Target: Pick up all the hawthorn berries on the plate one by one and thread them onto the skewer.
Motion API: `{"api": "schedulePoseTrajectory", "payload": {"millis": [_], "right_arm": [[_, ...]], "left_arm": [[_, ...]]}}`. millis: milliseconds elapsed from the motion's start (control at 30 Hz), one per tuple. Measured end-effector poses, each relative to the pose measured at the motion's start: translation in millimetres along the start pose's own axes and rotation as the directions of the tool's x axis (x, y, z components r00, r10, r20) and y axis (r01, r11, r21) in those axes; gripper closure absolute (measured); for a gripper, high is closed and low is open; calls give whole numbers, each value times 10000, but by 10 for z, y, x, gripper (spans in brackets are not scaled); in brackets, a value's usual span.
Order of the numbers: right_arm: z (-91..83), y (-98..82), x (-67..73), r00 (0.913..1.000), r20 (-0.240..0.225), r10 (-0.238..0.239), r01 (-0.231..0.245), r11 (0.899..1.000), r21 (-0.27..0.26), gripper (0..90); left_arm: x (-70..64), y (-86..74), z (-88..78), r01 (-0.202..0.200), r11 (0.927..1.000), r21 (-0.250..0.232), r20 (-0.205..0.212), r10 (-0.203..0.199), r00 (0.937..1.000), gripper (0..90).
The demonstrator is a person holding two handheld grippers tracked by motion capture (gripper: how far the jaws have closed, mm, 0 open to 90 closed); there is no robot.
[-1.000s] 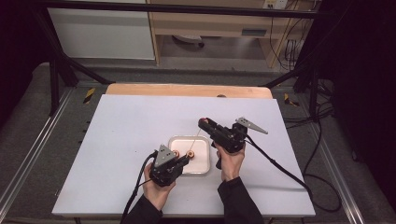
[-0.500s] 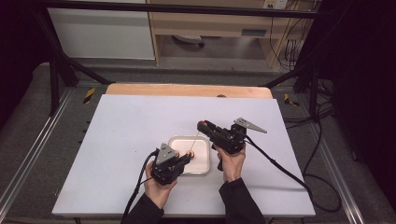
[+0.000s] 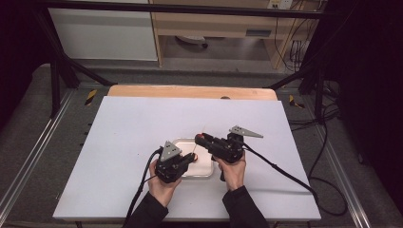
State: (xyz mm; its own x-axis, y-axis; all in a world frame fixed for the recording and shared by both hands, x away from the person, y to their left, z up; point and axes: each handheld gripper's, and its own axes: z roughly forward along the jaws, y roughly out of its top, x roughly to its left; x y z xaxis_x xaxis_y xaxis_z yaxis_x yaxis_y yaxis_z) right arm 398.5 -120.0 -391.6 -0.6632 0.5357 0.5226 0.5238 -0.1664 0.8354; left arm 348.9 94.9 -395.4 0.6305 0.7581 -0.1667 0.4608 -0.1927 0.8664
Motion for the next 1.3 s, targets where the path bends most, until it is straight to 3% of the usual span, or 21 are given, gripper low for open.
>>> {"api": "schedulePoseTrajectory", "payload": {"millis": [167,367,533,600,667,767,833,1000,1067,1100,1167,1200,1267,1300], "right_arm": [[33,-99,21,9999,-171,-2,9,9992,398,604],[29,-116,30,9997,-174,-165,173,9989,427,588],[-36,-50,34,9962,108,-860,857,9958,309,432],[-54,-24,16,9925,317,-1183,1167,9919,498,350],[-61,-14,9,9912,365,-1272,1247,9901,642,329],[-55,-8,-39,9824,604,-1766,1669,9761,1391,209],[-44,-21,-75,9729,819,-2165,1963,9592,2036,170],[7,-49,-153,9479,1009,-3022,2513,9039,3461,107],[44,-48,-165,9314,978,-3506,2846,8689,4051,102],[44,-48,-165,9314,978,-3506,2846,8689,4051,102],[93,-41,-160,9101,943,-4036,3189,8271,4628,98],[123,-37,-153,9047,890,-4166,3267,8126,4827,103],[184,-27,-139,9044,829,-4186,3216,7963,5123,112],[218,-20,-130,8986,826,-4309,3262,7821,5309,119]], "left_arm": [[14,22,27,-41,10000,-34,-57,40,10000,888],[35,12,3,-265,9996,27,-33,265,9996,887],[114,-35,-92,-432,9989,196,-103,434,9990,887],[168,-64,-146,-480,9984,312,-194,487,9986,887],[197,-80,-170,-431,9985,323,-248,439,9987,887],[318,-151,-290,-470,9973,560,-387,492,9980,887],[365,-191,-352,-499,9968,632,-432,527,9977,887],[448,-272,-469,-626,9941,888,-480,670,9966,887],[484,-314,-522,-689,9926,1004,-502,742,9960,886],[502,-336,-545,-701,9924,1014,-517,756,9958,886],[541,-378,-589,-695,9917,1082,-514,754,9958,886],[557,-399,-607,-706,9914,1105,-566,772,9954,886],[586,-433,-635,-771,9895,1220,-646,855,9942,886],[599,-444,-648,-763,9894,1233,-648,848,9943,886]]}}
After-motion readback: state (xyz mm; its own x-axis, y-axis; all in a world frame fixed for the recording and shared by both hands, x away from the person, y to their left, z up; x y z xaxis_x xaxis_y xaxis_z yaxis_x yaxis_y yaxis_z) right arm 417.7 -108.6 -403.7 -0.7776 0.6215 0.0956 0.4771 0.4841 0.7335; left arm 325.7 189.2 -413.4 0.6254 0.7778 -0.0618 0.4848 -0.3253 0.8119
